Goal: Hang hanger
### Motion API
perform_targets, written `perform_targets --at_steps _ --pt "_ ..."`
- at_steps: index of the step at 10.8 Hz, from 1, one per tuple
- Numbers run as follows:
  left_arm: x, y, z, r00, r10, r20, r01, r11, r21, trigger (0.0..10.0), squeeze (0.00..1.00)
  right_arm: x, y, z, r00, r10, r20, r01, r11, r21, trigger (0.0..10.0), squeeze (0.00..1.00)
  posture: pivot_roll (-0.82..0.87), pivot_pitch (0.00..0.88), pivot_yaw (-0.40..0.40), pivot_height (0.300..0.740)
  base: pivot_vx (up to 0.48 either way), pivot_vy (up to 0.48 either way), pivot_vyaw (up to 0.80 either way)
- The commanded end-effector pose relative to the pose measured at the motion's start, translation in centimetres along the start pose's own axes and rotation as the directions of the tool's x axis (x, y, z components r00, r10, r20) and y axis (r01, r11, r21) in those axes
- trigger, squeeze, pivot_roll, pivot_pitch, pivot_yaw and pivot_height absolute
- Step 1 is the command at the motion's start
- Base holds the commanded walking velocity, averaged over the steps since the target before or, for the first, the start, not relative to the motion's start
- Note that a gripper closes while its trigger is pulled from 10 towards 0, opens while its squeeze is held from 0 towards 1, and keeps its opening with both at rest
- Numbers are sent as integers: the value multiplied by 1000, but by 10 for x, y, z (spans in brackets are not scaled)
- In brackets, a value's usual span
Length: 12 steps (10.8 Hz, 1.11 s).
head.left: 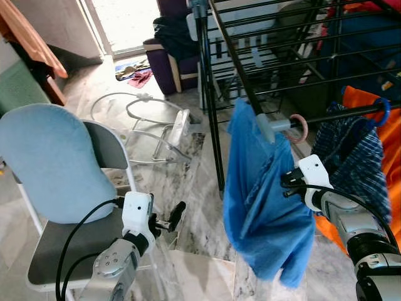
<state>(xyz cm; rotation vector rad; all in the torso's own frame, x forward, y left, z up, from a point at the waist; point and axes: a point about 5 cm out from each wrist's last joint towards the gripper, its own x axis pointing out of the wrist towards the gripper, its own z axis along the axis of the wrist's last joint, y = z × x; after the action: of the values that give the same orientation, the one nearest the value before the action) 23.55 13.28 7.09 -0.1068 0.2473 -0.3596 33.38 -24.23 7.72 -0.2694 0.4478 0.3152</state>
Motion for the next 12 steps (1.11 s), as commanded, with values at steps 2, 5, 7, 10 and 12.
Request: perform_targets --at_steps 2,5,7,10,12 --pt "-1 5 -2 999 27 -19 -27 999 17 10000 0 1 0 9 998 -24 59 24 1000 4 0 0 -147 40 127 740 0 0 0" --pt "1 7 -1 998 56 -11 -56 997 56 10000 0 1 -2 28 981 -95 170 90 995 37 0 0 -145 35 129 740 0 0 0" --pt "4 14 1 995 102 -2 -101 993 55 10000 0 2 -2 44 964 -125 235 118 992 44 0 0 -140 11 125 740 0 0 0" --pt "18 27 16 994 107 35 -111 984 142 10000 0 5 -4 66 947 -170 274 151 984 90 1451 0 -137 0 126 740 0 0 0" --pt "26 33 26 992 110 67 -121 976 183 10000 0 10 10 58 965 -155 213 147 988 53 10000 0 -147 0 147 740 0 0 0"
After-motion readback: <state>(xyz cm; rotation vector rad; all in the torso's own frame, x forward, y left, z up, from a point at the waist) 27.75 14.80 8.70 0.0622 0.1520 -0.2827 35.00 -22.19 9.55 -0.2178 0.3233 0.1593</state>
